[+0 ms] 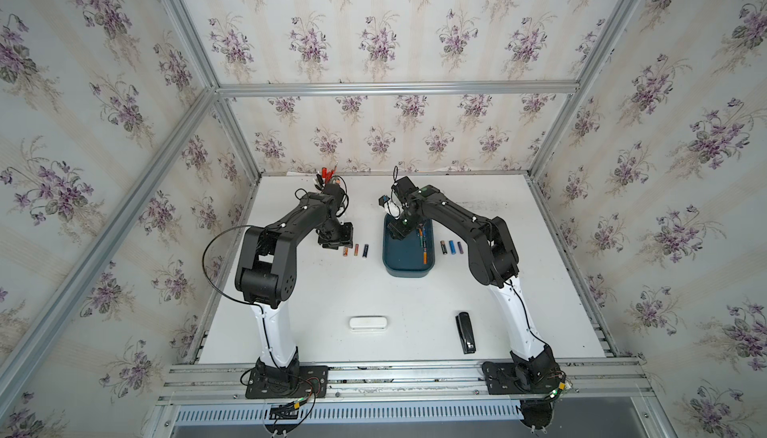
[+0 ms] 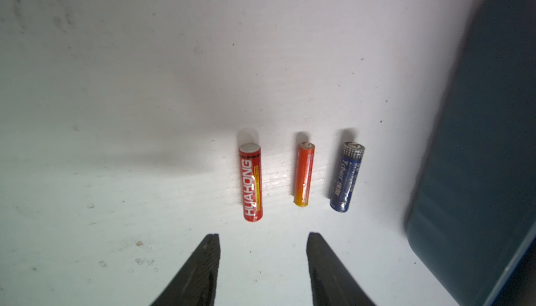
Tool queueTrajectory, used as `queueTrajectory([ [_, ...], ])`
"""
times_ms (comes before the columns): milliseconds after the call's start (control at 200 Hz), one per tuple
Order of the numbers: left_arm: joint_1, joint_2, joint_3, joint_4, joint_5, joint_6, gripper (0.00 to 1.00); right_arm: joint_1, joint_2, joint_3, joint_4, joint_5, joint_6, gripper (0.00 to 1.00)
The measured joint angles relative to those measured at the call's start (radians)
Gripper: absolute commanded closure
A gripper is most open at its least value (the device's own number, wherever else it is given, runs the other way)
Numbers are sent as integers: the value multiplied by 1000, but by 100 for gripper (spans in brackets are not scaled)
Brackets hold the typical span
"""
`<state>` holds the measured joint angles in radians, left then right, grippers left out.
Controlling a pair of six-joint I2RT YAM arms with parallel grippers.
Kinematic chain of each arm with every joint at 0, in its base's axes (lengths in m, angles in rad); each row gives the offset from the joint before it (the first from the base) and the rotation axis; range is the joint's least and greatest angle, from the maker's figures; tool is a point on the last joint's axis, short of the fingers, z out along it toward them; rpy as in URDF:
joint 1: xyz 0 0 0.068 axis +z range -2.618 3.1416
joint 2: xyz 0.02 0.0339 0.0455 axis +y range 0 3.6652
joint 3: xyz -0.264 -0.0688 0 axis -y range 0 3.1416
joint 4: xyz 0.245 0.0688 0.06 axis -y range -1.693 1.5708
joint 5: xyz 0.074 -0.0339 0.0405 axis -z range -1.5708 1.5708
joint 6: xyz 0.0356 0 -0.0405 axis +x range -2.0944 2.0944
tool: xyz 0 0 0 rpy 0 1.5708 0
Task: Take the batteries out of the storage box
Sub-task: Pick up the battery from the storage box.
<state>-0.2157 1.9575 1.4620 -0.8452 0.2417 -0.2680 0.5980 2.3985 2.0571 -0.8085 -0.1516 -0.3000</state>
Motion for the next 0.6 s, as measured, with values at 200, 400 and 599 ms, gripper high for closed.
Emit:
queueTrajectory([
  [200,0,-6,-2,-3,0,3,46,-5,3,-15,10,-3,-13,49],
  [400,0,-12,-3,-3,0,3,46,-8,-21,-74,29,0,-12,62],
  [599,0,-22,-3,-4,0,3,46,-8,-24,-82,26,6,13,77],
])
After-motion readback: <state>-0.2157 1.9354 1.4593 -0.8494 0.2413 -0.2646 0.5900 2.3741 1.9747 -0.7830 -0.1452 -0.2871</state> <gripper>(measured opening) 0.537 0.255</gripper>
